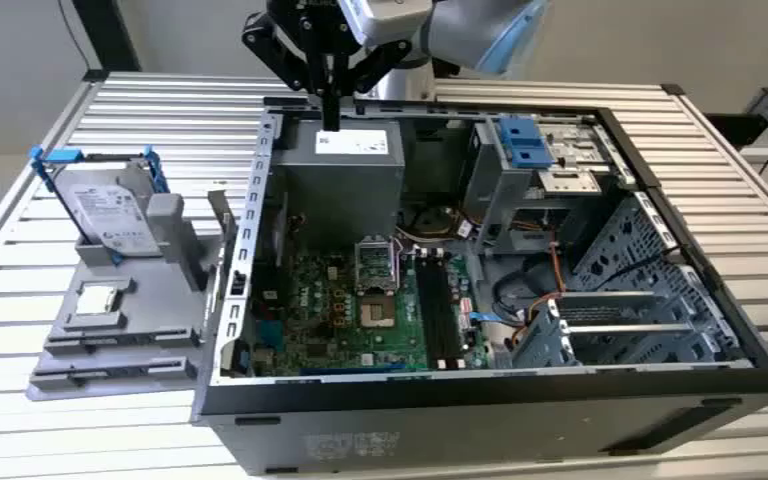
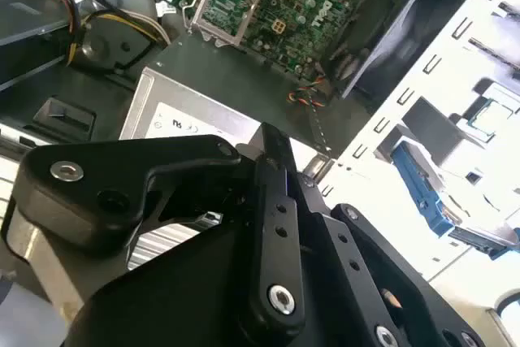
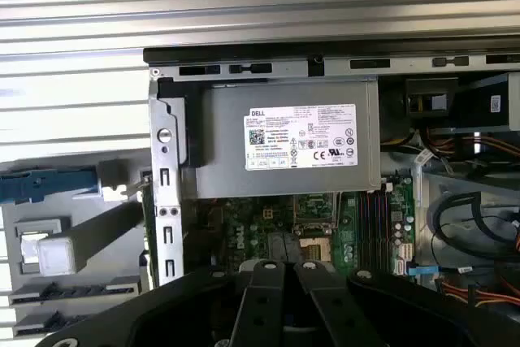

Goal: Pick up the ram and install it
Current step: 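Reach for the ram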

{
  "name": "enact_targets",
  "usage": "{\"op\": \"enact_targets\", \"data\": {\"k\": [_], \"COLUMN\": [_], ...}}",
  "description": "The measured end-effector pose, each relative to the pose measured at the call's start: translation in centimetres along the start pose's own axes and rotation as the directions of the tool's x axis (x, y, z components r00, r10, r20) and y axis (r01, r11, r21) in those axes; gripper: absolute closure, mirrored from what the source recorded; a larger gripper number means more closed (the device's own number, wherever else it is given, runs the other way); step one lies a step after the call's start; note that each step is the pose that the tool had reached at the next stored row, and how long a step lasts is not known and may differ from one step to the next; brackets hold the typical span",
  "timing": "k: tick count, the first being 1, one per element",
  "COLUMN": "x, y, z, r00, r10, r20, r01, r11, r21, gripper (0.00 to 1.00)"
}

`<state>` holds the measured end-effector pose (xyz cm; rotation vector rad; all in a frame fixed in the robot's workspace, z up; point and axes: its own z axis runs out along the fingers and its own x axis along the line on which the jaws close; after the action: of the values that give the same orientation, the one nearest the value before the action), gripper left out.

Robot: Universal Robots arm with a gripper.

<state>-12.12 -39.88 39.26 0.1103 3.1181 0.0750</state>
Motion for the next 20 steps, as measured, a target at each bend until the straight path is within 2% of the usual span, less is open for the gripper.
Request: {"op": "enact_targets", "data": {"k": [14, 20], "x": [0.05, 1.15], "y": [0.00, -0.08], "z": [0.00, -0.03], "r00": [1.0000, 1.0000], "r10": [0.000, 0.000], "r20": [0.0001, 0.0000], "r01": [0.000, 0.000], "r11": [1.0000, 1.0000], "r21": [0.0000, 0.0000], "gripper": [1.00, 1.00]}}
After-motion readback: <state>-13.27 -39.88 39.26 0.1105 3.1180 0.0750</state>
